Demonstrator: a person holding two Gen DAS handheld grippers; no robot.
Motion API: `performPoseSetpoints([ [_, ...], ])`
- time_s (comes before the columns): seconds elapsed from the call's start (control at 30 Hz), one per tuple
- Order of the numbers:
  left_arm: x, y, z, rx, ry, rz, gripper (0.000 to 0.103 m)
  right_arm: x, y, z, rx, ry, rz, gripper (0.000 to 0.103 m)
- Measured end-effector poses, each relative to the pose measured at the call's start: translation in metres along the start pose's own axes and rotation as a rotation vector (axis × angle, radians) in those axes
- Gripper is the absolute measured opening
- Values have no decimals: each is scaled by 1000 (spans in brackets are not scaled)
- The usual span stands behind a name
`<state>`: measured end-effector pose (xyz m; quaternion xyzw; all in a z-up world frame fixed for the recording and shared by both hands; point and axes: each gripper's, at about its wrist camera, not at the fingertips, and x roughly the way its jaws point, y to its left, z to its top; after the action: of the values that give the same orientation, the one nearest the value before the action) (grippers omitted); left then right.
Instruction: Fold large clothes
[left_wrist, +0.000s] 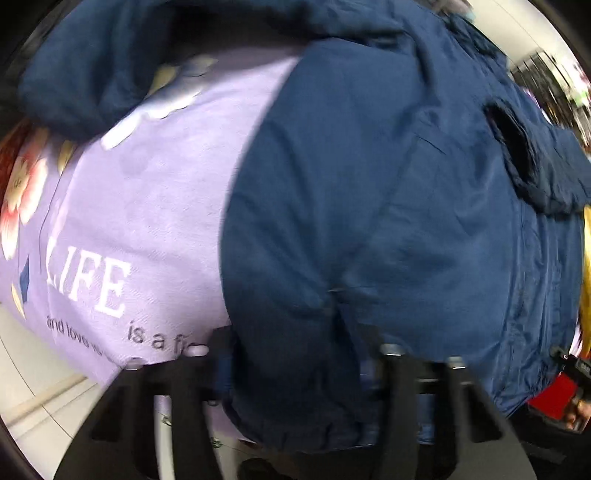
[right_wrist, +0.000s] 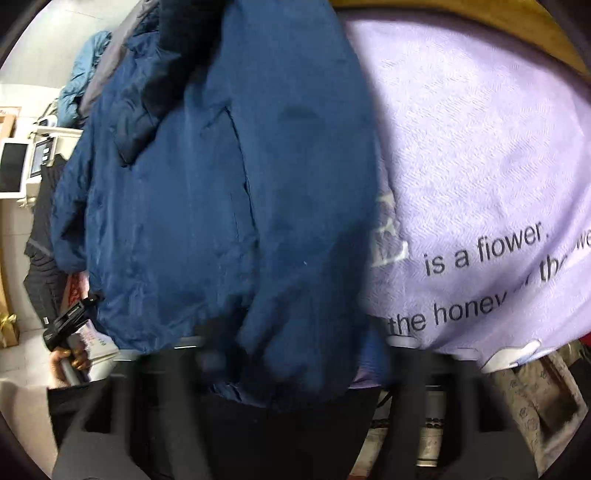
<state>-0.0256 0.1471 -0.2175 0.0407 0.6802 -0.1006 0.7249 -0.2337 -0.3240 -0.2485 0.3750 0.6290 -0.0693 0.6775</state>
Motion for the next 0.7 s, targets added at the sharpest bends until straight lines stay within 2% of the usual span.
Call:
performPoseSetpoints([
  [0.03,-2,-7,0,48,0,18,28,-2,2,0,0,-7,12,19],
  [0.1,-10,-20,-4,153,-5,46,21,-13,6,-3,-28,-13,-3,16],
  [0.2,-20,-28,-20,244,-11,42,19,-26,11,-7,-102,1,-53,14],
  [0.3,-22,-35,-34,296,-17,58,20,-23,7,-8,-88,34,-85,14],
  [0.37,-17,-37,-35,276,-31,101,28,-13,8,-2,-64,50,-108,16],
  [0.47,-15,-32,-25,178,-8,126,44,-6,23,8,-92,43,-216,36],
  [0.5,-17,-32,-21,149,-7,129,55,-10,28,9,-115,21,-248,43],
  [0.53,-26,-29,-16,124,-27,129,63,-14,34,11,-132,-4,-270,46],
  [0.63,-60,-30,-1,105,-137,115,72,-36,52,22,-167,-118,-343,49],
  [0.7,-78,-33,11,98,-192,96,72,-48,60,32,-169,-186,-345,49],
])
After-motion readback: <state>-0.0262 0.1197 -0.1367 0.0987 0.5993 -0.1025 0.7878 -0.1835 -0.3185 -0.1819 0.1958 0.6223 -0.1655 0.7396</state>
